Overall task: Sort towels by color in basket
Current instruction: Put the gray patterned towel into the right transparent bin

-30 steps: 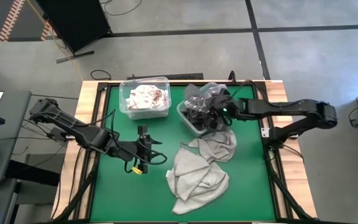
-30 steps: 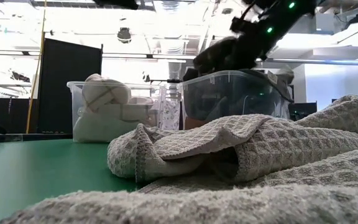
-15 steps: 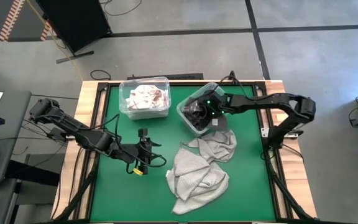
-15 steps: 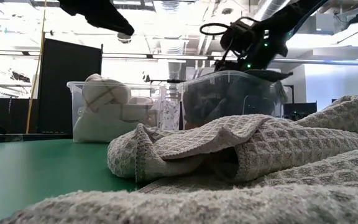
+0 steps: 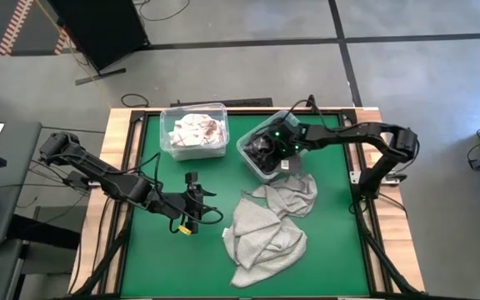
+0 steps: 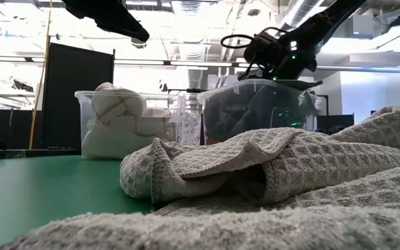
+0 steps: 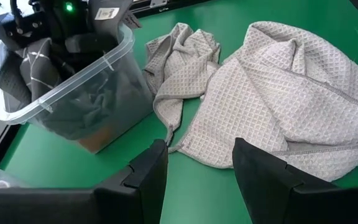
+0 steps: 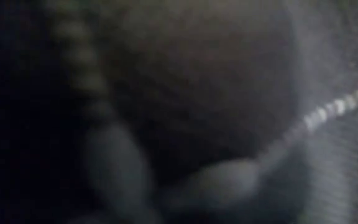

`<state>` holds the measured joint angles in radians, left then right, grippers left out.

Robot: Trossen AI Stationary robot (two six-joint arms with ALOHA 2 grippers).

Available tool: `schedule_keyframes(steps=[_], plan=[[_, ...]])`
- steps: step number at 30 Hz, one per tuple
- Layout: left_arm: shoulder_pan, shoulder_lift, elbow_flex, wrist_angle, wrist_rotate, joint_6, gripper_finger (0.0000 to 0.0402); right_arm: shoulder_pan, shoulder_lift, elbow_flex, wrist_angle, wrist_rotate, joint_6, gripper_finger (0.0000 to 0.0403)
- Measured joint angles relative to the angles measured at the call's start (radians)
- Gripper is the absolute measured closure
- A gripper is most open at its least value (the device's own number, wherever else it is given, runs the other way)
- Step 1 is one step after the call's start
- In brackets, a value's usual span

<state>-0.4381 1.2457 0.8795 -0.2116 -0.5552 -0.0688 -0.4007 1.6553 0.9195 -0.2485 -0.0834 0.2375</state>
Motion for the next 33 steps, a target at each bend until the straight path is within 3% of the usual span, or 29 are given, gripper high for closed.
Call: schedule_keyframes(steps=[7,12,23,33], plan=[[0.000,0.000,0.000,-0.001,0.000,0.000,0.0228,0.009,-0.143,-0.005,-0.030,0.001,0.002,0.0189],[0.000,0.000,0.000,0.000,0.000,0.000,0.0228,0.031,-0.251,-0.006,-0.039,0.003,-0.005,0.0151],[0.000,0.000,0.000,0.000,0.000,-0.004,0.0228,0.066,-0.467,-0.003,-0.128,0.052,-0.033,0.0143],[0.000,0.000,0.000,0.002,0.000,-0.007,0.0228,0.101,-0.573,-0.001,-0.166,0.059,-0.036,0.0143]])
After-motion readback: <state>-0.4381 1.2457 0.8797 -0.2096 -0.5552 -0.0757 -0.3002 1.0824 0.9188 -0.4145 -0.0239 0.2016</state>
